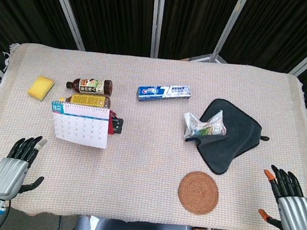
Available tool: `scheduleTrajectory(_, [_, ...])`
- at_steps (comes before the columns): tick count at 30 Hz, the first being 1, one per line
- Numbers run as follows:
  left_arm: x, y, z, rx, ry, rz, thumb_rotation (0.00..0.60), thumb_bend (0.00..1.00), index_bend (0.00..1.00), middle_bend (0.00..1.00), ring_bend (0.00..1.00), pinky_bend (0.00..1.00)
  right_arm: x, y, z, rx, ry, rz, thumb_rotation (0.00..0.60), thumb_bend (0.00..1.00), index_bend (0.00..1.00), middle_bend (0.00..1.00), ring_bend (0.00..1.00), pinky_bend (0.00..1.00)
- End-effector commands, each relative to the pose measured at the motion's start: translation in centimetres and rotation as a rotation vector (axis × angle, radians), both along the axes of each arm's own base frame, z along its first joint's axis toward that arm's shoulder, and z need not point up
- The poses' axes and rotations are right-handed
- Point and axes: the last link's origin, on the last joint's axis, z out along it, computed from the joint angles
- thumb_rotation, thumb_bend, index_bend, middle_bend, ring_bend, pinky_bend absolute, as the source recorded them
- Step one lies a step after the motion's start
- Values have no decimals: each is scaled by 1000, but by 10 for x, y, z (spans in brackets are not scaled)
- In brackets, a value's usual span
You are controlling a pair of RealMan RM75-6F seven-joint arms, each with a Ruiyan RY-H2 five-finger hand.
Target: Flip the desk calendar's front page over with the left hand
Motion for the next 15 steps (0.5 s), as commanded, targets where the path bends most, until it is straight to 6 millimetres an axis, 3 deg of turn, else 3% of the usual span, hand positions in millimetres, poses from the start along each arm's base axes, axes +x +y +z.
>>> scheduleTrajectory(1, [0,0,-1,-3,2,2,600,259,0,0,0,0,0,0,0,0,-1,0,600,35,0,0,0,0])
scheduleTrajectory(11, [-2,3,-2,6,1,17,600,261,0,0,0,17,0,0,0,2,-2,2,600,36,0,0,0,0])
scheduleTrajectory(12, [-3,4,-1,13,-2,22,600,273,0,18,46,82,1,0,0,0,-4,2,600,35,0,0,0,0])
scheduleTrajectory(13, [-3,5,-1,19,-4,26,600,309,0,117,169,201,1,0,0,-2,-6,2,600,35,0,0,0,0])
scheduleTrajectory(14, [-4,6,0,25,-5,30,600,345,0,220,280,299,1,0,1,-3,-7,2,600,35,0,0,0,0])
scheduleTrajectory(15, [-5,8,1,47,-10,40,600,411,0,401,465,435,1,0,1,-5,-9,1,600,35,0,0,0,0])
